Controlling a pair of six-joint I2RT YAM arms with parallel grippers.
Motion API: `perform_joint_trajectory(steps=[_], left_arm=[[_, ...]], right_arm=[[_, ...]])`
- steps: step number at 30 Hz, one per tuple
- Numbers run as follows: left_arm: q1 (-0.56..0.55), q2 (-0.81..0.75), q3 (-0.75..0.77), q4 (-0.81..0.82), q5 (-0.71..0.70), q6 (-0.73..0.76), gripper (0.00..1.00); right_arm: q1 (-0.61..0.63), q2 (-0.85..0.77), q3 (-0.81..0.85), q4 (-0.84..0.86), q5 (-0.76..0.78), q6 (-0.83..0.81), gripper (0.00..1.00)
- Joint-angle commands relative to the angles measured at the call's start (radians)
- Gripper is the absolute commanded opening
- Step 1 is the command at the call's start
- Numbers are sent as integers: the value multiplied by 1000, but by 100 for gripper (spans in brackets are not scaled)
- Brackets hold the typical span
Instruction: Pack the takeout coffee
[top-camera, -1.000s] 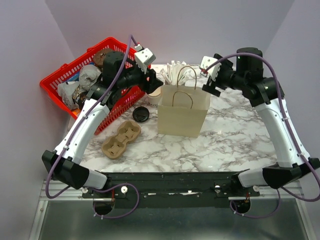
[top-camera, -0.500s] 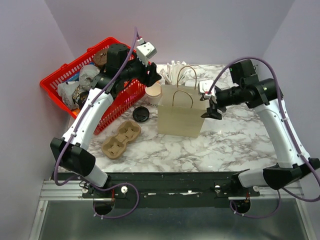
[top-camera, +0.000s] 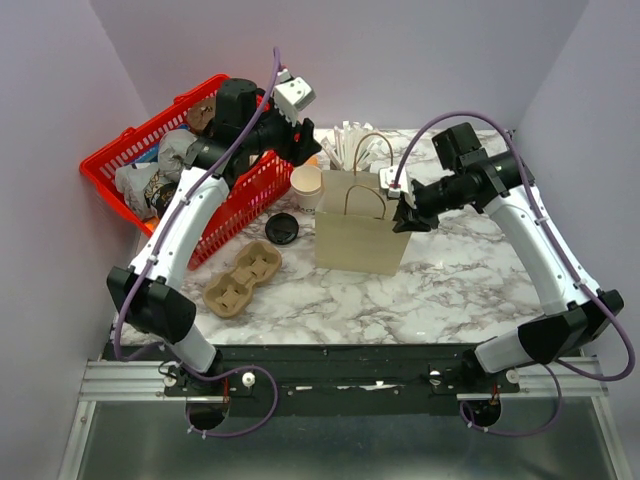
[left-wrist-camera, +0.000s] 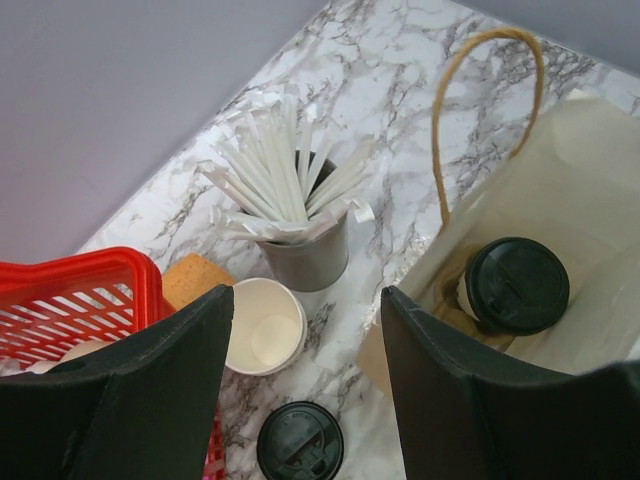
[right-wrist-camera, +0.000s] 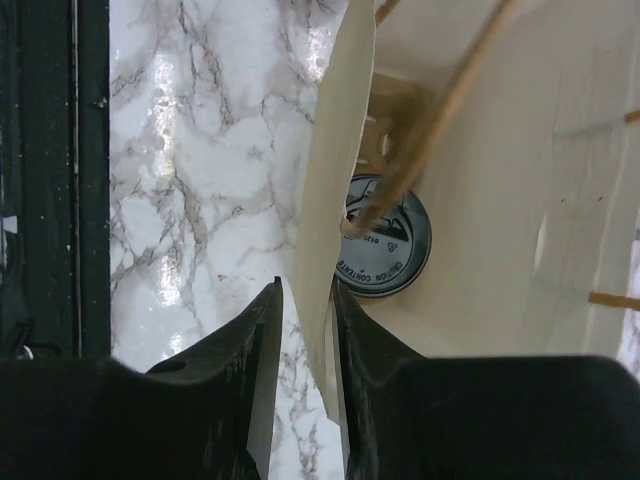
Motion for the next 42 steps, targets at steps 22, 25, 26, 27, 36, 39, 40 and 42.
perform_joint_trajectory(steps=[22, 25, 26, 27, 36, 39, 40, 42], left_arm=[[6, 323, 271, 68, 21, -71, 65], [6, 346, 278, 79, 3, -99, 60], [4, 350, 280, 91, -2, -114, 59], [4, 362, 286, 97, -6, -116, 59], [3, 462, 382, 128, 49, -150, 49], [3, 436, 338, 163, 138, -171, 48], [3, 419, 312, 178, 159, -171, 47], [-2, 349, 201, 232, 207, -154, 46]], right_arm=[[-77, -230, -208, 4, 350, 88, 1], [-80, -269, -240, 34, 367, 113, 24], [-81, -283, -241, 59, 357, 136, 35], [-80, -304, -234, 70, 342, 150, 44], [-80, -326, -76, 197, 181, 407, 79], [-80, -329, -89, 258, 190, 473, 79], [-80, -330, -93, 269, 193, 482, 79], [-80, -329, -99, 290, 205, 499, 79]])
